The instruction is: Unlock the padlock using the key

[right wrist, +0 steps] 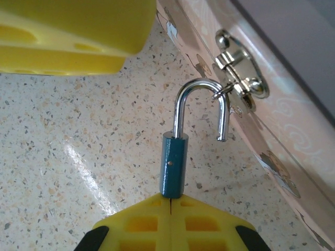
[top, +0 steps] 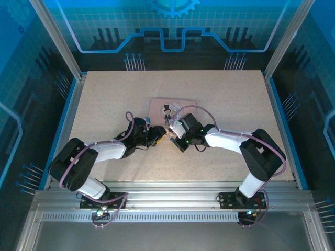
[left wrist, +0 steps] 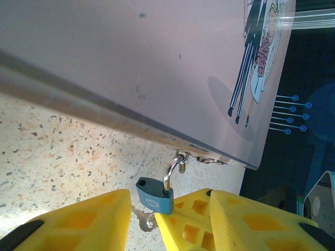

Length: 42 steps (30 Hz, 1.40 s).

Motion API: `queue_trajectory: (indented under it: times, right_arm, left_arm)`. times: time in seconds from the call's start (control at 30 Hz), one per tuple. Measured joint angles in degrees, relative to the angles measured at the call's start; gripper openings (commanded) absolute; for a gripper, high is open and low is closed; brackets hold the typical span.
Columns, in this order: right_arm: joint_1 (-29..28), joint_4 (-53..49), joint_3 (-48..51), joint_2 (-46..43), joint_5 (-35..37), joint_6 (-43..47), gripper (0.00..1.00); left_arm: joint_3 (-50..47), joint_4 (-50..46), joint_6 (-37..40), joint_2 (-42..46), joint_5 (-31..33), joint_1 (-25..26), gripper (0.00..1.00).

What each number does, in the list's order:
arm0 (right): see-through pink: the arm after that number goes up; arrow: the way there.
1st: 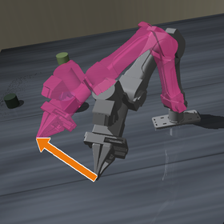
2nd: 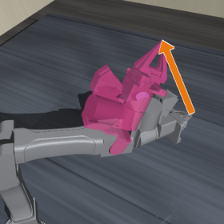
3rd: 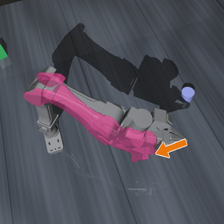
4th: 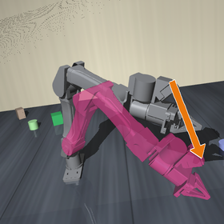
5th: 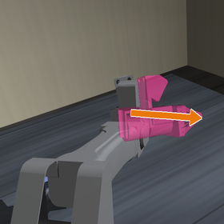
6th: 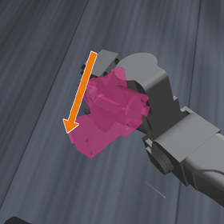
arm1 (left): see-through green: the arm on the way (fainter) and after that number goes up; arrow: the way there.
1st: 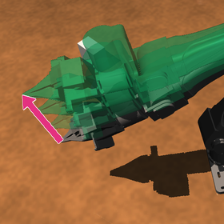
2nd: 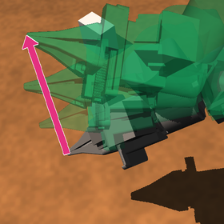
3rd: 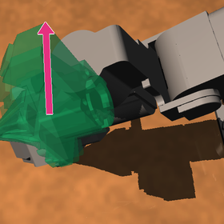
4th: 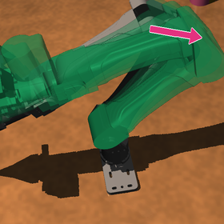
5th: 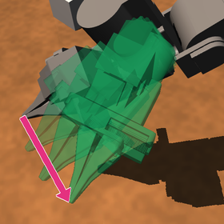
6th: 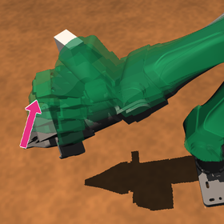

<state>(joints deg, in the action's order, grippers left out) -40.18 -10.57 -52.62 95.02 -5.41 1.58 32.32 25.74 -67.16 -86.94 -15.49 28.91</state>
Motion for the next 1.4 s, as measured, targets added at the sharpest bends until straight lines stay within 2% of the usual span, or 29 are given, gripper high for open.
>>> queue_trajectory:
  times: [0.37,0.47,0.53,0.57,0.6,0.97,1.4]
  right_arm:
    - [-0.02,-3.98,-1.79,-0.63,2.45,6.08,0.00]
    - [-0.02,-6.08,-3.28,-0.61,2.38,7.67,0.00]
    - [-0.02,-8.00,-4.92,-0.52,2.23,9.14,0.00]
    - [-0.02,-9.01,-5.90,-0.37,2.21,9.99,0.00]
    - [-0.02,-9.99,-6.88,-0.15,2.23,10.82,0.00]
    - [-0.02,-14.73,-9.55,1.03,2.51,19.12,0.00]
    - [0.00,-11.72,-7.32,1.07,3.02,26.58,0.00]
  left_arm:
    - [-0.66,-3.98,2.69,2.97,-0.28,0.00,0.54]
    - [-0.74,-6.19,4.15,4.87,-0.90,0.00,0.61]
    - [-0.98,-8.15,5.57,6.91,-1.05,0.00,0.69]
    - [-1.05,-9.70,6.16,8.28,-1.05,0.00,0.95]
    - [-1.09,-11.13,7.17,9.62,-1.03,0.00,0.99]
    - [-1.09,-24.17,13.25,18.95,-0.37,0.00,0.99]
    - [-2.49,-27.56,13.57,20.52,0.74,0.00,0.99]
